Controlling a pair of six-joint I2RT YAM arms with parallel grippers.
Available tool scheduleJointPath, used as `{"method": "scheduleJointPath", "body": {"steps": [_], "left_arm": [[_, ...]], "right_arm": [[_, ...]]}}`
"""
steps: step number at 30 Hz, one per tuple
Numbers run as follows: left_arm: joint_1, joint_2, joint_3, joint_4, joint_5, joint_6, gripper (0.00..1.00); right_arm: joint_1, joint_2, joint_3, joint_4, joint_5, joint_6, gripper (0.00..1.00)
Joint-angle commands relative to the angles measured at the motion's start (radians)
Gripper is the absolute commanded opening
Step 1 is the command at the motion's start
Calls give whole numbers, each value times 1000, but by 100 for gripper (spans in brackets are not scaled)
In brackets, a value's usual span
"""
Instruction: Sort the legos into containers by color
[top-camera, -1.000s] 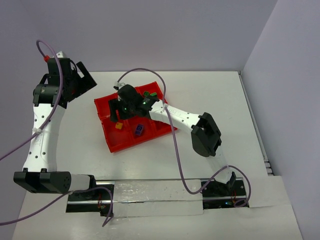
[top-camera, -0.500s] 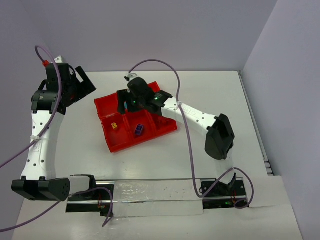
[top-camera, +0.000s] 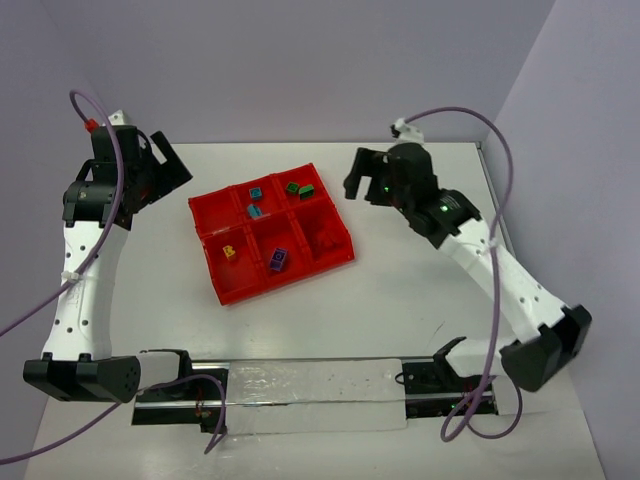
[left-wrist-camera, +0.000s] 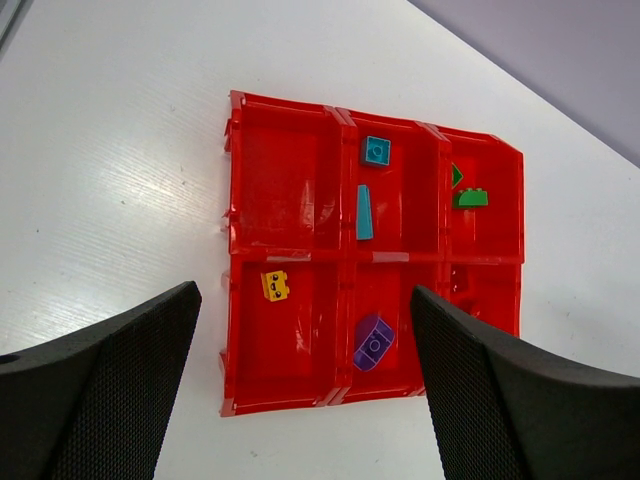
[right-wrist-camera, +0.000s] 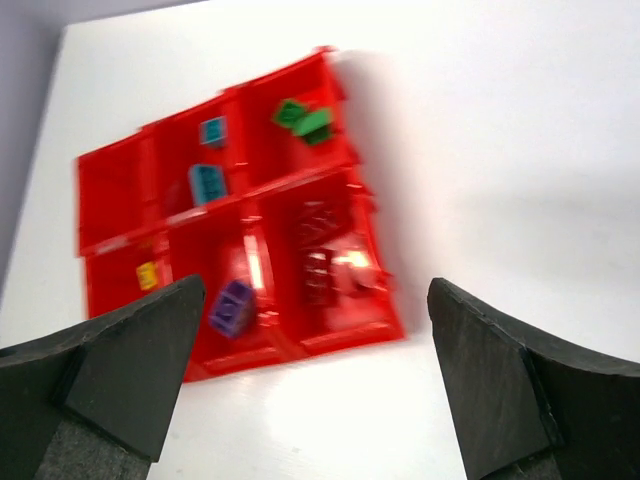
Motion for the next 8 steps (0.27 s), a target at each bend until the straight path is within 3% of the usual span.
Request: {"method": "scheduleJointPath", "body": {"steps": [1, 8], "left_arm": [[0, -6, 23, 56, 14, 24, 93], [-1, -14, 8, 87, 40, 28, 93]], "right_arm": [[-63, -119, -95, -100, 137, -30, 100], [-108, -192, -163, -140, 165, -10, 100]]}}
